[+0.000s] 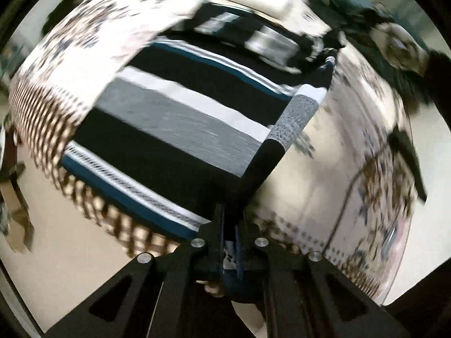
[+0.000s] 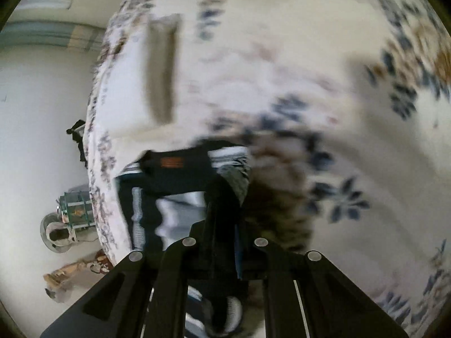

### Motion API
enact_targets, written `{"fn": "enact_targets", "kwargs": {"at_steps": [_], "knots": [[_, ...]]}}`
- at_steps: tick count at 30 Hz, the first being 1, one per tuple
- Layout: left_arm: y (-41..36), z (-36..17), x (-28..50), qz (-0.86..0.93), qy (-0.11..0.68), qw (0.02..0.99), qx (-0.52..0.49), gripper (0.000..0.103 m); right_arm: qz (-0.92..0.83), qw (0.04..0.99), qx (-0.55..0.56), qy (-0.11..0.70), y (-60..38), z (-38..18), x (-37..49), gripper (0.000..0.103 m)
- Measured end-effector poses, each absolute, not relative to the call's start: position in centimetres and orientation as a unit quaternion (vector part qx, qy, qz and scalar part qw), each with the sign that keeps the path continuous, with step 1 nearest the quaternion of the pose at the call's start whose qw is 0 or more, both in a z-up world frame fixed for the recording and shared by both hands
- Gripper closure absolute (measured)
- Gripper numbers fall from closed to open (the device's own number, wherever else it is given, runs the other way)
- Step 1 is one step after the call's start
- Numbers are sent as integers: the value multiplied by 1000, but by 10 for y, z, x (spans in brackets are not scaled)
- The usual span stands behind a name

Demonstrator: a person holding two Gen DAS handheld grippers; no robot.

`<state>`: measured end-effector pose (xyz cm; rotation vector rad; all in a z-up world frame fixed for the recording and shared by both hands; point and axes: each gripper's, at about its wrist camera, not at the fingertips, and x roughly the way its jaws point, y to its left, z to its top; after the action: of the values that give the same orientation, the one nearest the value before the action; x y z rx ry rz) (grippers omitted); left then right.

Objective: Fold small clothes

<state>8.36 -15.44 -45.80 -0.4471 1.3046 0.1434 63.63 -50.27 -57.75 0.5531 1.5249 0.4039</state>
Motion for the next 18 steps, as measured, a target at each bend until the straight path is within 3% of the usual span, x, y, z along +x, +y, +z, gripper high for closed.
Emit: {"fn": "enact_targets", "kwargs": {"at_steps": [8, 18], "knots": [[-20, -479, 81, 116, 571, 762, -281, 99, 182, 700, 149, 674, -321, -512, 658, 93], [89, -555, 74, 138, 579, 720, -355, 100, 151, 700, 25, 697, -111, -573, 671, 93]]}}
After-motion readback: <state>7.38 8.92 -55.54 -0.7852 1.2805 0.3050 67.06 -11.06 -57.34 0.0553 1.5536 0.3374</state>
